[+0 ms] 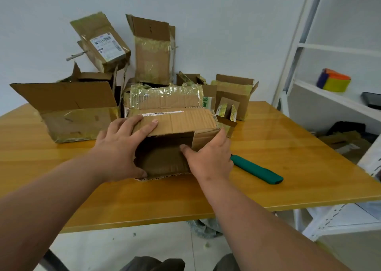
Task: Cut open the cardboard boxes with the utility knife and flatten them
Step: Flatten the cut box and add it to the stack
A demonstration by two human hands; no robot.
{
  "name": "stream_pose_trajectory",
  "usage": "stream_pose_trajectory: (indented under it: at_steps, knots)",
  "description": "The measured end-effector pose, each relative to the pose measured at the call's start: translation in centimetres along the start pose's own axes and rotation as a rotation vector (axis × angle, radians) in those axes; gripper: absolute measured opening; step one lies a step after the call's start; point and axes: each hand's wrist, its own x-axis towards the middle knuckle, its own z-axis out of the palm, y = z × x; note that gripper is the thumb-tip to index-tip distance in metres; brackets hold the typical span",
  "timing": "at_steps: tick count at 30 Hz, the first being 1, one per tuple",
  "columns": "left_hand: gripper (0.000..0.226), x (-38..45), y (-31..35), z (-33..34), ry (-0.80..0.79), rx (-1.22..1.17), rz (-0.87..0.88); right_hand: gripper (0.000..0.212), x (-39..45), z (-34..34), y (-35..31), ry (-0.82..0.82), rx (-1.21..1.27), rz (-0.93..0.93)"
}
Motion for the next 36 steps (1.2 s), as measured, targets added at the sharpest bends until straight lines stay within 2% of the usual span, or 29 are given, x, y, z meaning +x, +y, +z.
stream_pose_trajectory:
  at_steps: [3, 5, 8, 11, 13, 17, 20, 23, 26, 29, 31, 36]
  knots:
    - [0.136, 0.0, -0.2, 0.2, 0.012, -0.007, -0.003, 0.104, 0.2, 0.4, 0.6, 0.004, 0.052, -0.057]
    - [0.136, 0.0, -0.3, 0.3, 0.019, -0.022, -0.005, 0.091, 0.2, 0.0, 1.4, -0.042, 0.2, -0.103]
    - [0.135, 0.1, -0.1, 0.3, 0.019, -0.045, -0.007, 0.071, 0.3, -1.9, 3.0, -0.154, 0.41, -0.042]
    - [0.132, 0.2, 0.1, 0.4, 0.029, -0.08, -0.011, 0.046, 0.9, -3.8, 4.5, -0.185, 0.435, 0.039]
    - [0.126, 0.2, 0.1, 0.6, 0.061, -0.156, -0.034, 0.039, 1.0, -4.5, 5.0, -0.183, 0.482, 0.099]
    - [0.11, -0.2, 0.3, 0.6, 0.205, -0.355, -0.095, 0.042, 0.9, -4.9, 5.4, -0.212, 0.489, 0.108]
    - [0.109, -0.2, 0.4, 0.5, 0.272, -0.389, -0.162, 0.041, 1.0, -5.1, 5.2, -0.229, 0.453, 0.101]
    - [0.117, -0.1, 0.3, 0.6, 0.229, -0.397, -0.217, 0.035, 1.4, -5.7, 4.7, -0.203, 0.422, 0.076]
    - [0.121, -0.3, 0.4, 0.9, 0.19, -0.352, -0.248, 0.049, 1.5, -6.1, 4.1, -0.192, 0.405, -0.024]
    - [0.111, -0.6, 0.4, 1.2, 0.247, -0.321, -0.226, 0.062, 1.3, -6.3, 3.3, -0.222, 0.402, -0.107]
    - [0.107, -1.0, 0.3, 1.2, 0.267, -0.344, -0.211, 0.063, 1.5, -6.2, 3.0, -0.242, 0.374, -0.149]
    - [0.118, -2.1, 0.8, 0.4, 0.286, -0.465, -0.174, 0.058, 1.4, -6.3, 3.1, -0.161, 0.294, -0.195]
